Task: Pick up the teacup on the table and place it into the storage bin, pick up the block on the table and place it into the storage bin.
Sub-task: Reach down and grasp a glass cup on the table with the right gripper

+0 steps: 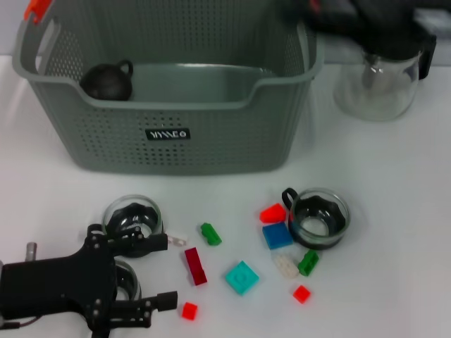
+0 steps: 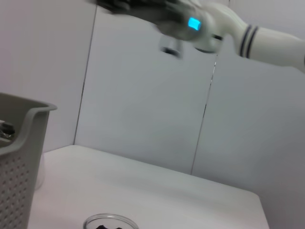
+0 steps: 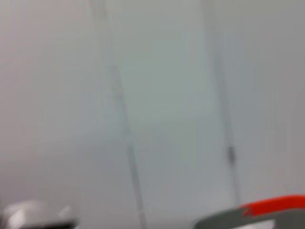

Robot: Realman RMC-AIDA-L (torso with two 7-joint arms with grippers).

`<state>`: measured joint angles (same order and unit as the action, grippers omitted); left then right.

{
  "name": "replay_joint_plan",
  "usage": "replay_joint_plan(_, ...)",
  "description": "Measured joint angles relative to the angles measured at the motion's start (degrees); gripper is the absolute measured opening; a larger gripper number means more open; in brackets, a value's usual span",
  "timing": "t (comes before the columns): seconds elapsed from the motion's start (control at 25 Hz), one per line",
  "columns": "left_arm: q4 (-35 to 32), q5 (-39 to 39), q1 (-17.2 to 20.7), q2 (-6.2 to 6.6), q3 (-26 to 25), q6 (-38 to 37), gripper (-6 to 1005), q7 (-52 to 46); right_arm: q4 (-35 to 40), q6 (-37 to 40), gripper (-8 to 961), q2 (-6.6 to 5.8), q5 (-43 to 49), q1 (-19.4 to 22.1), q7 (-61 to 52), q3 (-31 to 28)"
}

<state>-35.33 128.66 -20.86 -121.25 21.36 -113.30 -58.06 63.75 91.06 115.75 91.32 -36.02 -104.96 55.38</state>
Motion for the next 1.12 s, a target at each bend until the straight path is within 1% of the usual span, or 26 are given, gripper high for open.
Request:
replay_joint_plan(0.08,0.0,0.0,-0.3,0.14,0.0,0.2,840,-0.2,3.0,7.7,458,-1.27,-0.1,5.0,2.6,-1.4)
replay_joint_plan(0.12,0.0,0.0,-0.5,0.18,0.0,0.3,840,-0.2,4.7,10.3,458,-1.60,1.1,7.1,3.1,-1.9)
replay_joint_plan(0.2,0.0,0.0,-0.8,0.25,0.0,0.4,840,-0.5,9.9,13.5,458,-1.41,6.7,11.2,3.0,-2.6)
replay_joint_plan(0.28,0.0,0.0,-1.4,0.30,0.0,0.5,840,-1.4,16.2,15.1,458,-0.08,13.0,14.1,2.2,-2.7)
replay_joint_plan(0.32,0.0,0.0,-1.6,0.30,0.0,0.5,840,-1.8,19.1,15.6,458,0.82,16.1,14.9,1.7,-2.6)
replay_joint_plan(0.36,0.0,0.0,-1.7,0.30,0.0,0.6,840,-2.2,22.0,15.9,458,2.04,19.9,15.3,1.1,-2.4)
replay_joint_plan(0.44,0.0,0.0,-2.0,0.30,0.0,0.6,840,-2.5,26.4,16.6,458,4.13,28.4,14.6,-0.4,-0.9)
replay_joint_plan(0.48,0.0,0.0,-2.0,0.29,0.0,0.6,840,-2.6,27.1,17.0,458,4.48,31.4,13.6,-1.4,0.8)
replay_joint_plan(0.52,0.0,0.0,-2.0,0.28,0.0,0.7,840,-2.6,27.5,17.2,458,4.60,34.3,12.6,-2.7,2.9)
replay_joint_plan(0.64,0.1,0.0,-1.8,0.23,0.0,0.7,840,-2.6,26.8,16.6,459,4.56,43.7,8.2,-8.7,12.6)
replay_joint_plan(0.76,0.1,0.0,-1.5,0.15,0.0,0.7,840,-2.6,25.3,13.5,459,4.65,49.1,5.0,-12.4,19.8)
replay_joint_plan(0.92,0.2,0.0,-1.0,-0.03,0.0,0.6,840,-2.5,22.5,9.6,459,4.56,52.7,2.1,-15.4,25.3)
replay_joint_plan(1.04,0.2,0.0,-0.8,-0.05,-0.1,0.7,840,-2.4,17.9,6.2,459,4.60,56.5,-0.3,-18.0,28.8)
replay_joint_plan(1.12,0.2,0.0,-0.8,-0.05,-0.1,0.8,840,-2.3,15.0,3.6,459,4.68,57.6,-1.5,-18.8,30.0)
